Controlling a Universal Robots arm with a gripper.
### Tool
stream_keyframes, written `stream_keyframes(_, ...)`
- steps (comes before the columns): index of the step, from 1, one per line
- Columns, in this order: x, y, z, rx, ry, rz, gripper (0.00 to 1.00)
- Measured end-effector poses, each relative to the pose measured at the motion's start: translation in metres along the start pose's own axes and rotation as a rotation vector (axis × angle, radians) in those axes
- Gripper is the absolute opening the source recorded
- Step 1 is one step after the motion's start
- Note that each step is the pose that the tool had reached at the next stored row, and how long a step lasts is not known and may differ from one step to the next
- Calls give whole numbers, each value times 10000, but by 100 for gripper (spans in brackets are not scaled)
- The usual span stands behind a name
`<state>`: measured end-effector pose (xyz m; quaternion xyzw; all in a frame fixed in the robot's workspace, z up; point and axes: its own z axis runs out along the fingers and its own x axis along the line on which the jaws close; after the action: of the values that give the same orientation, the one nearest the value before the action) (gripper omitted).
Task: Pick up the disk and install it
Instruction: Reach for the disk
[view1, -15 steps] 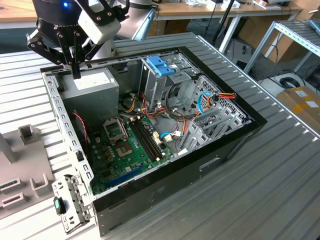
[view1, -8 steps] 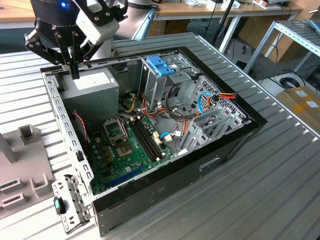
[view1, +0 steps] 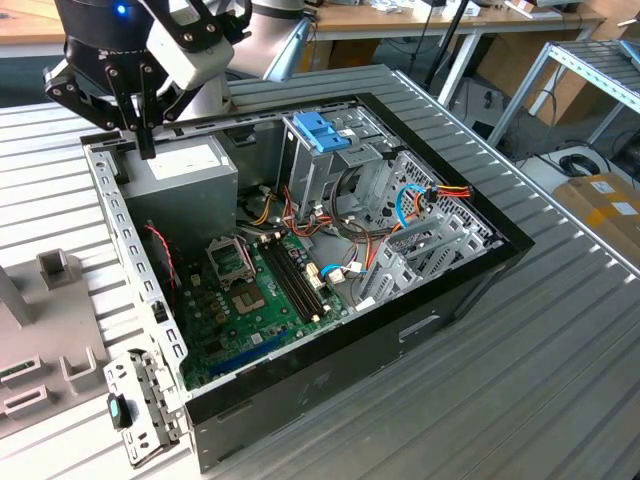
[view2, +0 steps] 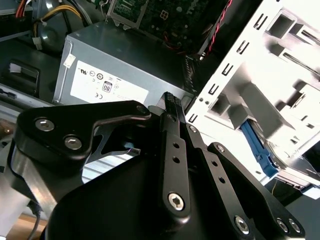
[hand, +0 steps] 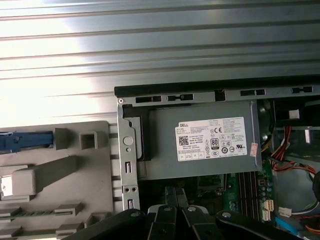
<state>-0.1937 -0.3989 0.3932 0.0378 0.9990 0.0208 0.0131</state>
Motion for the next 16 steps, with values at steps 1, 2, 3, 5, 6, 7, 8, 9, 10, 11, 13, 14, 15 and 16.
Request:
stream_keyframes(1,4,0,0,0,0,0,10)
stream_keyframes(2,9,-1,0,0,0,0,10)
stream_keyframes(3,19,-2,0,0,0,0,10)
stream_keyframes(5,31,-2,-1,0,0,0,10)
stream_keyframes(6,37,-3,-1,0,0,0,10)
stream_keyframes(7,41,-3,-1,0,0,0,10)
stream_keyframes(8,49,-4,-1,0,0,0,10)
stream_keyframes(9,53,-4,-1,0,0,0,10)
stream_keyframes(10,58,-4,-2,1,0,1,10)
stream_keyframes(11,67,-5,-2,0,0,0,10)
stream_keyframes(13,82,-6,-3,1,0,0,10)
stream_keyframes(14,85,-6,-2,1,0,0,10)
stream_keyframes(15,90,-7,-2,0,0,0,10)
stream_keyframes(16,94,-7,-3,1,0,1,10)
